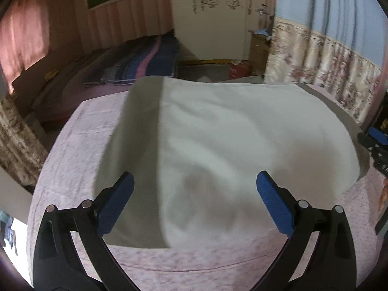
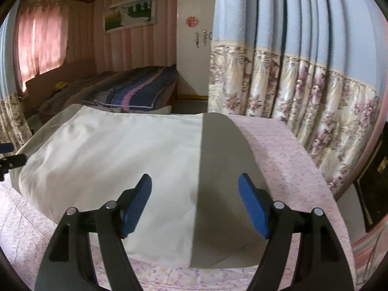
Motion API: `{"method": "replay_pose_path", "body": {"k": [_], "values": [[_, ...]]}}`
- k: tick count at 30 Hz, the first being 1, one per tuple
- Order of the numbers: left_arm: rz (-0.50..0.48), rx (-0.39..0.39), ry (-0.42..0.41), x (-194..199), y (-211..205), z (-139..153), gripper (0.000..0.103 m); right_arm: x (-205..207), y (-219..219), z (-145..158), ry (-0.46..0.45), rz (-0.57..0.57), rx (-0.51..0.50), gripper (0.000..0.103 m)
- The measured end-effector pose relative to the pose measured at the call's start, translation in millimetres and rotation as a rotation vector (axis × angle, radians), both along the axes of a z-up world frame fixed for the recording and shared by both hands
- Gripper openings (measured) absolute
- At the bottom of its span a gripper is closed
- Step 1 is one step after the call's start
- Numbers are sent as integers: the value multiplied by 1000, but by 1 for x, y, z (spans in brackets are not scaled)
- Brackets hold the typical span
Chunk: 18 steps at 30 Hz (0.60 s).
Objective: Fold large clothes
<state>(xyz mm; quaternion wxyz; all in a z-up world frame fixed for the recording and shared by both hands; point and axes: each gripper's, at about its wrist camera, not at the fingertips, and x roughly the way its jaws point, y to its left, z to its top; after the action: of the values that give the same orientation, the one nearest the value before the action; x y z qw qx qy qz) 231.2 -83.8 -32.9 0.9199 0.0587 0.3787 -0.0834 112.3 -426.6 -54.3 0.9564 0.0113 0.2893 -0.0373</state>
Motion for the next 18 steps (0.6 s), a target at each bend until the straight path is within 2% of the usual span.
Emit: {"method": "replay_pose_path", "body": {"k": [9,10,11,12,13,14,15,18], "values": [[-55,-62,71,16,-35,-8,100,8,-2,-13,2,8,-18,73],[-56,-74,81,18,-40,-10,100,9,-3,-15,7,4,-24,66],[-58,-82,86,20,-45,-12,100,14,-5,-20,29,14,-20,50],[-61,-89,90,22,-49,-15,99,17,-7,-23,49,28,-7,41],[-67,-94,90,25,-55,-19,99,22,-9,-26,70,39,5,28],[-71,-86,89,27,-59,-23,93,27,-10,-31,86,46,3,25],[-77,-58,103,33,-66,-32,82,32,-10,-34,92,50,-9,25],[-62,-44,131,52,-73,-51,81,49,-14,-46,135,66,-33,24]]}}
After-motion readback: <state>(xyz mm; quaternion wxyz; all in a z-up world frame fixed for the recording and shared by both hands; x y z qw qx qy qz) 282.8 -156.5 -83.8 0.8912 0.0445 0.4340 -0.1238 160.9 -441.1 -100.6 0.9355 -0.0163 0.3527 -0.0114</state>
